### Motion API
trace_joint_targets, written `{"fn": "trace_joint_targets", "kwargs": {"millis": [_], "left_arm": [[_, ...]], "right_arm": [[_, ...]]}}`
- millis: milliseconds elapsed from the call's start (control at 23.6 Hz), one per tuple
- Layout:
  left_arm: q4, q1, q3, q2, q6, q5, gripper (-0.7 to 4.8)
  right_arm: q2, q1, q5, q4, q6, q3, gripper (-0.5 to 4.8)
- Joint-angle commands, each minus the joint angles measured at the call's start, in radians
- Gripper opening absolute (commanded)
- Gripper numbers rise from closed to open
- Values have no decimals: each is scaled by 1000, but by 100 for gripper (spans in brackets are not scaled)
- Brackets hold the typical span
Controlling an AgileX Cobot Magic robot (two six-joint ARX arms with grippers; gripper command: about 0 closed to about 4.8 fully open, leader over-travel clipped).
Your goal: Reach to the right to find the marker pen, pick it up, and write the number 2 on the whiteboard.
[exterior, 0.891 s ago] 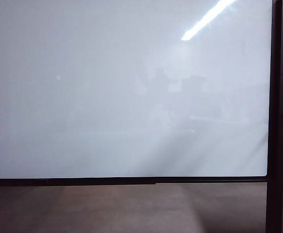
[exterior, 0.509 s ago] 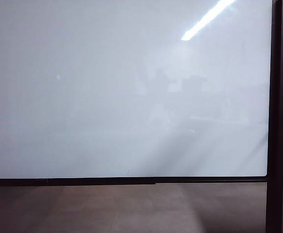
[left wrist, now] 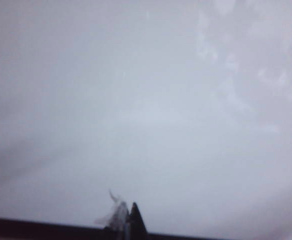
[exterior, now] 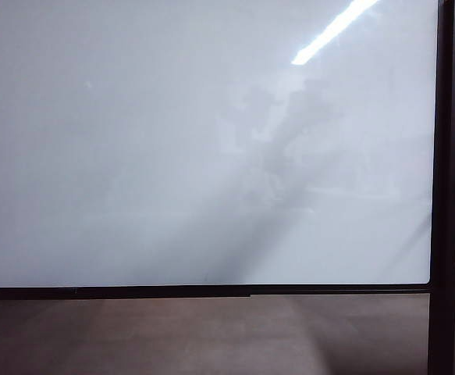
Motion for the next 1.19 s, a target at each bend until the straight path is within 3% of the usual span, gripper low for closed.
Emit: {"fn": "trace_joint_targets", "kwargs": {"millis": [42,382,551,806,933,1060,1187], "left_arm": [[6,0,107,91,-4,55,-5],[29,-46,471,548,3,202,-5],[35,-195,624,742,27,206,-5],[26,-472,703,850,32,206,-5],[11,-557,709,855,52,207,-5],[10,-579,713,855,53,206,-5],[15,-579,715,855,53,165,-5]], "right_arm": [[96,0,8,17,4,109,-2],[428,0,14,26,3,343,-2],[517,0,14,83,2,357,-2],[618,-6,7,206,-95,357,-2],[697,-56,-64,252,-94,357,-2],[782,-141,-109,284,-94,356,-2],[940,-307,-293,392,-100,346,-2]]}}
